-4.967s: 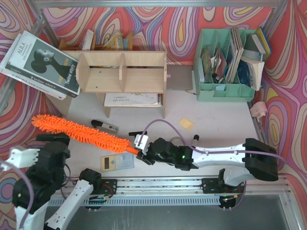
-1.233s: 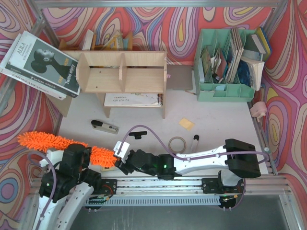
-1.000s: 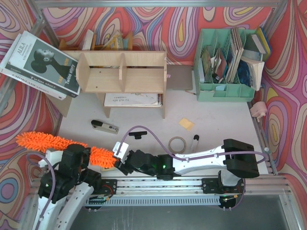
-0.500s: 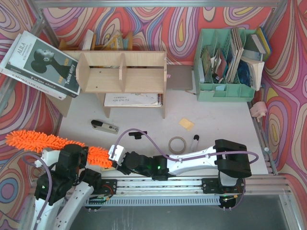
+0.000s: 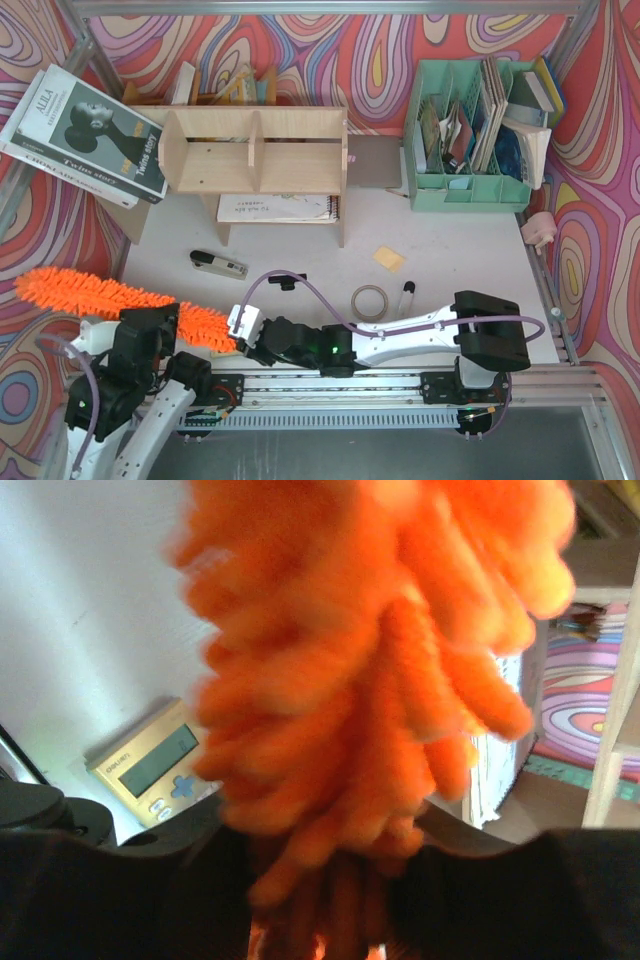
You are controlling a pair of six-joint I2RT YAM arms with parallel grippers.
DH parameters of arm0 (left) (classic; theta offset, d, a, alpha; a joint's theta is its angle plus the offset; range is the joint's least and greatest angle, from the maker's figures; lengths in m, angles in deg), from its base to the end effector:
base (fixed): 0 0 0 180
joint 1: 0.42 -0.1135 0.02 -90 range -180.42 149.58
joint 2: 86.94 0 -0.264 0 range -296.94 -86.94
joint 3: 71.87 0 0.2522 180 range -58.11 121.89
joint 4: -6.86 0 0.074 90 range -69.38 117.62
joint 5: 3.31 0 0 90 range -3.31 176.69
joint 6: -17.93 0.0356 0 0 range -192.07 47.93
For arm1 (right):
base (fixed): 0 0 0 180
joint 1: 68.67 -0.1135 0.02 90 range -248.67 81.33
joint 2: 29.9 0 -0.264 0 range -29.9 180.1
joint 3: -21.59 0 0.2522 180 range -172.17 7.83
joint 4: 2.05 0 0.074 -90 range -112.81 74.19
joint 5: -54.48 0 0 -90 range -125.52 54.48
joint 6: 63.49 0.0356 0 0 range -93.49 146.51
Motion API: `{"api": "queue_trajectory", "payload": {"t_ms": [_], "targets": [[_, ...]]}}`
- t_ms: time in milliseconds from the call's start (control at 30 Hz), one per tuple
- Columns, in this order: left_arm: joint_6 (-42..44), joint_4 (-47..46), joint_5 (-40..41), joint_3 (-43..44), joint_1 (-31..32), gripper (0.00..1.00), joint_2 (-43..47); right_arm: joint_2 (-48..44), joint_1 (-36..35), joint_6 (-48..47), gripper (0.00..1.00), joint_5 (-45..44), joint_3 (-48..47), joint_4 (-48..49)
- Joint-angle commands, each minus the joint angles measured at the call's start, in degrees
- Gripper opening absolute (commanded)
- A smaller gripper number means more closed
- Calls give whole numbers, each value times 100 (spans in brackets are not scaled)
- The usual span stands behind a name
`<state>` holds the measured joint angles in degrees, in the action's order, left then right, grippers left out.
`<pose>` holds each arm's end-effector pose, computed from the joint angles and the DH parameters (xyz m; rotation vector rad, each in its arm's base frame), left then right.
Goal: Dust the bookshelf with a duster
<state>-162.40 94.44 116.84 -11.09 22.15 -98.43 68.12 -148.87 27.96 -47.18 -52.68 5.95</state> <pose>0.0143 0.0134 0.2923 -1.4450 1.6438 -0.5534 0.0739 0.3855 0.2438 -1.0988 1.5719 0.7986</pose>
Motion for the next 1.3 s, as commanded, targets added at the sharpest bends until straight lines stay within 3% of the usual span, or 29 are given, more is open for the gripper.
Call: {"api": "queue_trajectory", "payload": {"t_ms": [0, 100, 200, 300, 467, 733, 1033, 1267], "targets": [[-9, 524, 635, 291, 6, 60, 285, -420, 82, -57, 0, -362, 121, -154], [263, 870, 1149, 733, 11, 86, 337, -594, 84, -174, 0, -425, 258, -198], [735, 1240, 1724, 1537, 10, 98, 297, -779, 82, -318, 0, -455, 456, -204], [1185, 1647, 2263, 2223, 11, 98, 236, -849, 84, -392, 0, -509, 598, -309], [2187, 1454, 2833, 2649, 28, 98, 318, -731, 84, -322, 0, -783, 762, -349], [3350, 687, 2878, 2192, 98, 98, 565, -760, 82, -106, 0, -1077, 536, -539], [4189, -160, 2492, 1407, 108, 98, 1079, -956, 210, -1402, 0, -1415, -379, -893], [4708, -624, 2091, 1331, 107, 98, 1113, -790, 731, -2243, 0, -1202, -1240, -910]]}}
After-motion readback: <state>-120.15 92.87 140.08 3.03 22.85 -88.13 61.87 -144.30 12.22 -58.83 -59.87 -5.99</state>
